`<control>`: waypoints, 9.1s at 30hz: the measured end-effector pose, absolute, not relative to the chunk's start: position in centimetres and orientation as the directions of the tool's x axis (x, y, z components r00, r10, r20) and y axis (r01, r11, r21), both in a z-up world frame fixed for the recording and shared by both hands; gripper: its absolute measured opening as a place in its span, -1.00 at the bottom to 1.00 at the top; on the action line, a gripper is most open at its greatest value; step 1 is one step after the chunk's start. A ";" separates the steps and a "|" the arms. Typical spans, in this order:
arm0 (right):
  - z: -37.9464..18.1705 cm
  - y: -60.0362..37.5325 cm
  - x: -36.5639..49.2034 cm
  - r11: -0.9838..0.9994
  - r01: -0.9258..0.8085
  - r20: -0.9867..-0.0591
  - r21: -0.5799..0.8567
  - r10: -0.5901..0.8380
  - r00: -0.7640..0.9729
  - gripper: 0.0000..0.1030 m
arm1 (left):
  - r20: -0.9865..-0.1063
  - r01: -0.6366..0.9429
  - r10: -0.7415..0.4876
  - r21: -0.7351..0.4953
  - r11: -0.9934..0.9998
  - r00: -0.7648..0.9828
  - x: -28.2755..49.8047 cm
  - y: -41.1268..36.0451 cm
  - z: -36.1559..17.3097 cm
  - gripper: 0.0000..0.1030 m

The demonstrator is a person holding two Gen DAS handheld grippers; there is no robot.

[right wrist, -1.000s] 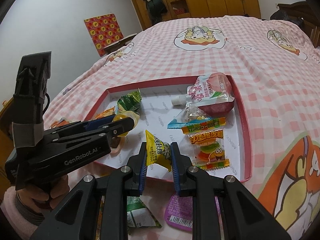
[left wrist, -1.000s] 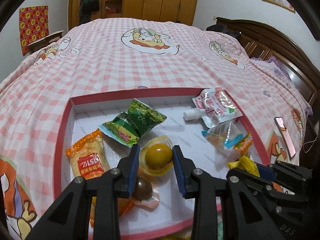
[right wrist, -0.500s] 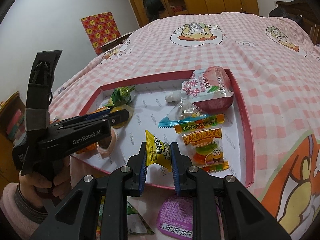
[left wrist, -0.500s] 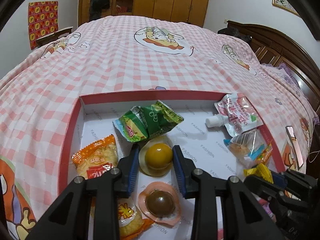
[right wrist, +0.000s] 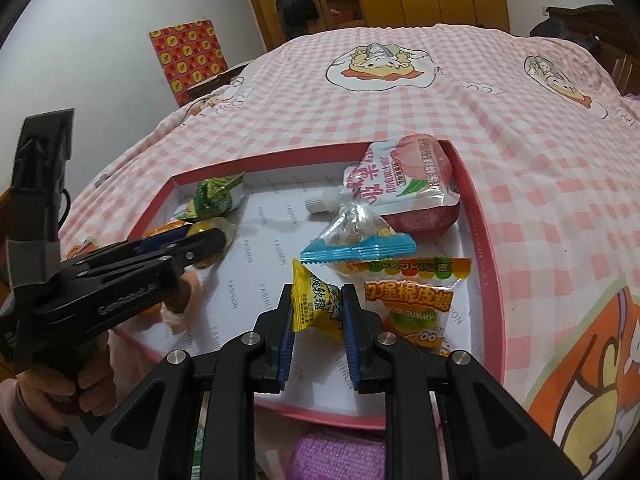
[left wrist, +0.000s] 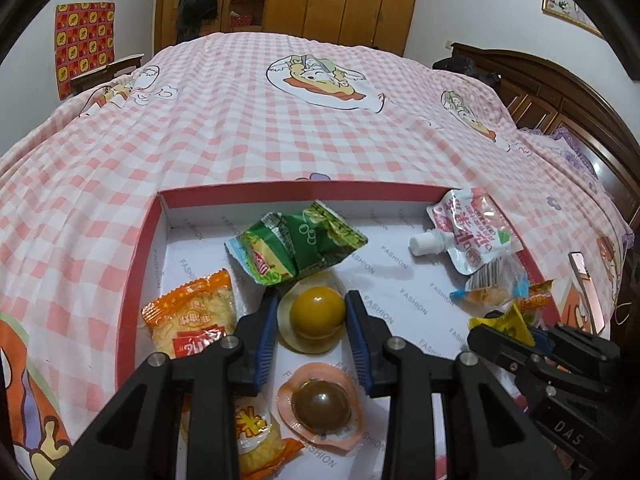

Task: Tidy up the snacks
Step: 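Drop the jelly cup from the left tool while the right tool releases the yellow packet, then withdraw both open tools from the box toward the remaining snacks, then grasp the yellow candy with the left tool while the right tool grasps the purple mint tin, then carry the yellow candy with the left tool while the right tool carries the purple tin, then drop the yellow candy from the left tool while the right tool releases the purple tin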

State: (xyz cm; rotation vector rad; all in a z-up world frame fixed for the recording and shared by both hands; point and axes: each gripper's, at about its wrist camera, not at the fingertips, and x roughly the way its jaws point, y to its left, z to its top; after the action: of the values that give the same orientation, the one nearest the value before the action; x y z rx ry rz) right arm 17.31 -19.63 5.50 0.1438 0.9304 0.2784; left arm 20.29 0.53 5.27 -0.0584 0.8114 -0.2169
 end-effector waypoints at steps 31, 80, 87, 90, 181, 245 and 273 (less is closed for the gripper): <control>6.8 -20.4 15.6 0.916 -0.211 -0.669 0.340 0.394 0.631 -0.06 | -0.683 0.181 -0.242 -0.162 0.970 0.689 16.8 1.0 8.5 0.17; 7.1 -23.1 7.8 0.961 -0.127 -0.739 0.244 0.269 0.618 0.24 | -0.767 0.215 -0.207 -0.093 0.972 0.607 8.0 -0.2 5.1 0.25; 6.8 -23.3 7.7 0.961 -0.119 -0.745 0.249 0.269 0.611 0.25 | -0.771 0.219 -0.193 -0.072 0.973 0.606 7.8 -0.5 4.3 0.25; 6.7 -23.3 7.7 0.961 -0.117 -0.746 0.251 0.269 0.609 0.25 | -0.780 0.233 -0.183 -0.049 0.971 0.599 7.7 -1.1 3.9 0.25; 8.4 -19.4 8.3 0.961 -0.168 -0.762 0.221 0.278 0.585 0.23 | -0.667 0.220 -0.282 -0.178 0.959 0.689 8.4 1.2 8.5 -0.37; 7.3 -14.8 19.9 0.935 -0.275 -0.748 0.226 0.347 0.567 0.23 | -0.691 0.160 -0.229 -0.164 0.973 0.686 16.1 2.2 5.7 -0.42; 8.8 -16.2 17.6 0.929 -0.247 -0.719 0.276 0.370 0.589 0.37 | -0.674 0.182 -0.243 -0.161 0.970 0.698 13.5 1.5 8.2 0.04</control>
State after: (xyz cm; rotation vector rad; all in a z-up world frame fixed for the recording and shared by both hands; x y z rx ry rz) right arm 17.60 -16.17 8.85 0.1524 0.8704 0.3614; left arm 13.54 1.55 8.17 -0.0839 0.7624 -0.2374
